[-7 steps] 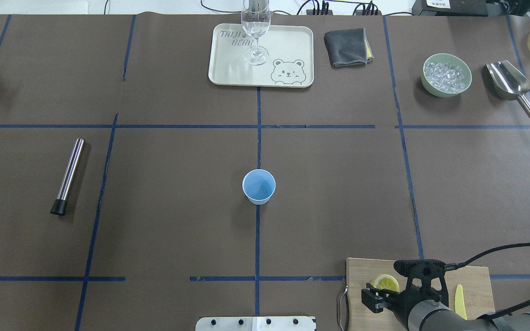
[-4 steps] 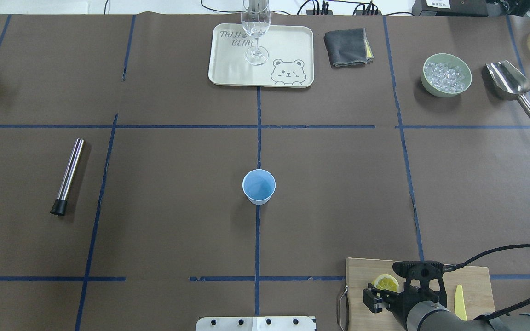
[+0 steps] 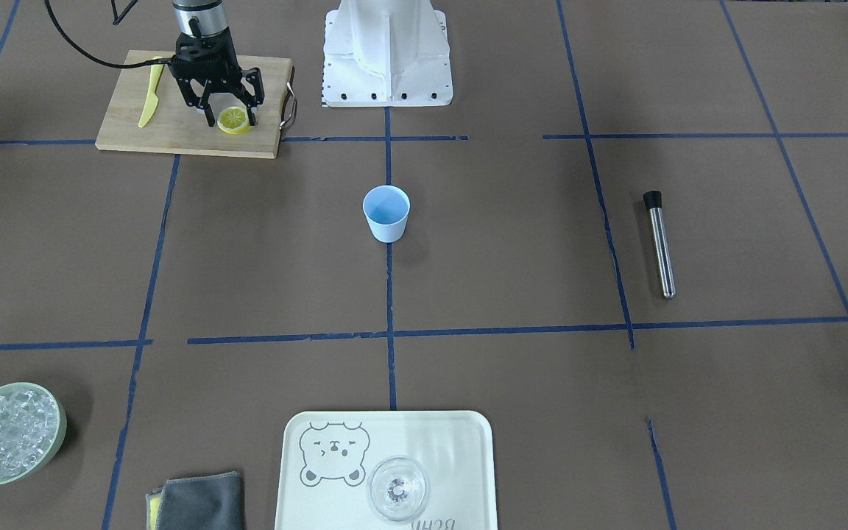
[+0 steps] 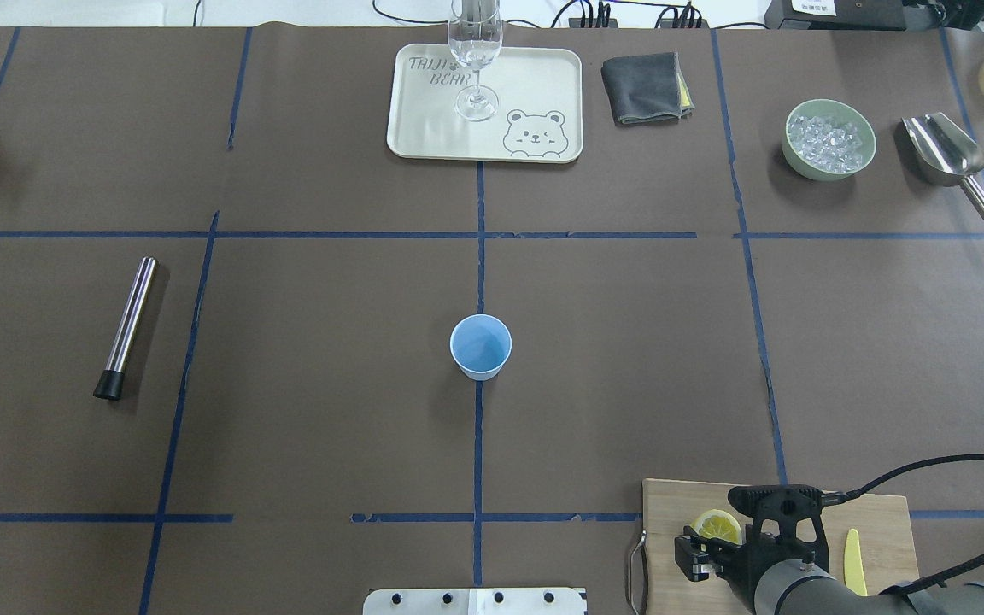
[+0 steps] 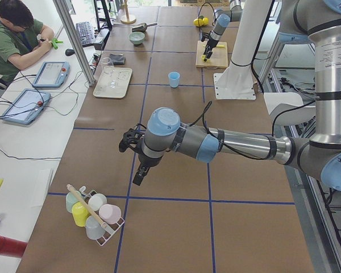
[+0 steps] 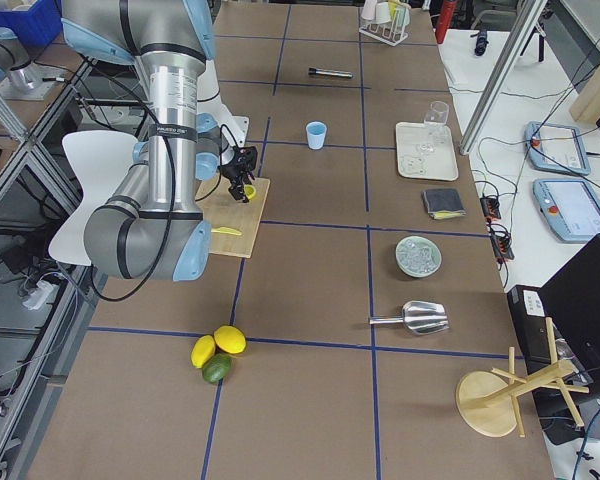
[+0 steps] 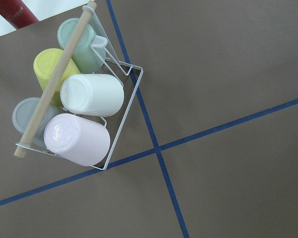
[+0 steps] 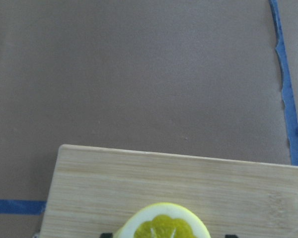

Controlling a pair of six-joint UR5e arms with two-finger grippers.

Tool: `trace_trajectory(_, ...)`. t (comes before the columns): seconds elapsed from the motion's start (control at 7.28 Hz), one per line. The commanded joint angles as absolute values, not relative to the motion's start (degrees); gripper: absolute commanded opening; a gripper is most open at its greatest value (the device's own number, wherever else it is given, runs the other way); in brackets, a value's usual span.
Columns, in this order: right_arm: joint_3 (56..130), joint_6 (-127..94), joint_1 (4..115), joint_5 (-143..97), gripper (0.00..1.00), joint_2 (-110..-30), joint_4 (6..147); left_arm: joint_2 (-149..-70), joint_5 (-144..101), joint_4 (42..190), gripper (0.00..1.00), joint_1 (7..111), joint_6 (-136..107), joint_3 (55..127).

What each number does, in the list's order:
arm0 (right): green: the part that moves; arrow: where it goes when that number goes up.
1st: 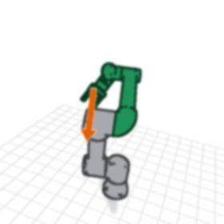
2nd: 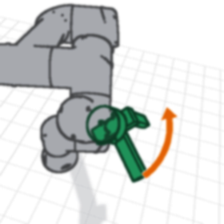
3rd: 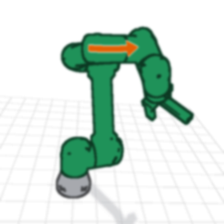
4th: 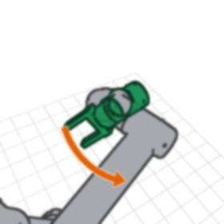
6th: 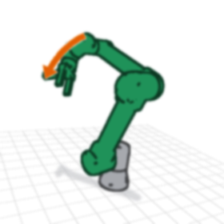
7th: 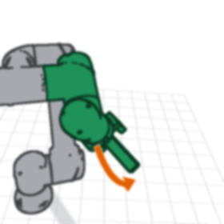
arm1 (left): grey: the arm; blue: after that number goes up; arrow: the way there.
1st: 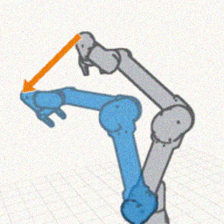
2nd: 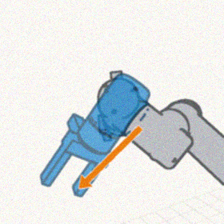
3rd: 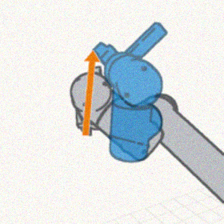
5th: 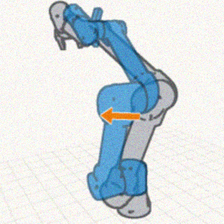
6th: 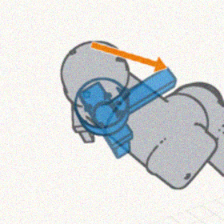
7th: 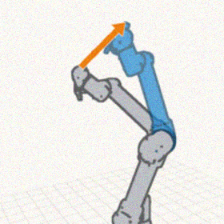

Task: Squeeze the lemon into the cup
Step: 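Close the right gripper on the lemon half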

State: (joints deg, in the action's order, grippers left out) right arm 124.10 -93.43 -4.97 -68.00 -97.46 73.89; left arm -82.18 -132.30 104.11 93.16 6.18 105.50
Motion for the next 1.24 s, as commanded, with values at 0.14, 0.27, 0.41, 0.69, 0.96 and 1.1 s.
trace_trajectory(0.14,124.19,-93.43,-5.18,-67.94,0.74,-97.47,74.09,-82.09,-132.28,104.06,1.00,93.16,6.15,105.56)
trace_trajectory(0.27,124.19,-93.43,-5.19,-67.94,0.66,-97.38,74.09,-82.09,-132.28,104.06,1.00,93.16,6.24,105.56)
trace_trajectory(0.41,124.45,-93.43,-5.10,-68.03,0.54,-97.38,74.09,-82.09,-132.28,104.06,1.00,93.16,6.15,105.64)
trace_trajectory(0.69,124.80,-93.34,-5.10,-68.20,0.32,-97.38,74.00,-82.09,-132.36,104.06,1.00,93.25,6.15,105.64)
trace_trajectory(0.96,124.89,-93.34,-5.01,-68.20,0.30,-97.38,74.09,-82.09,-132.28,104.06,1.00,93.25,6.24,105.64)
trace_trajectory(1.1,125.15,-93.25,-5.01,-68.29,0.19,-97.38,74.09,-82.09,-132.28,104.06,1.00,93.25,6.15,105.64)
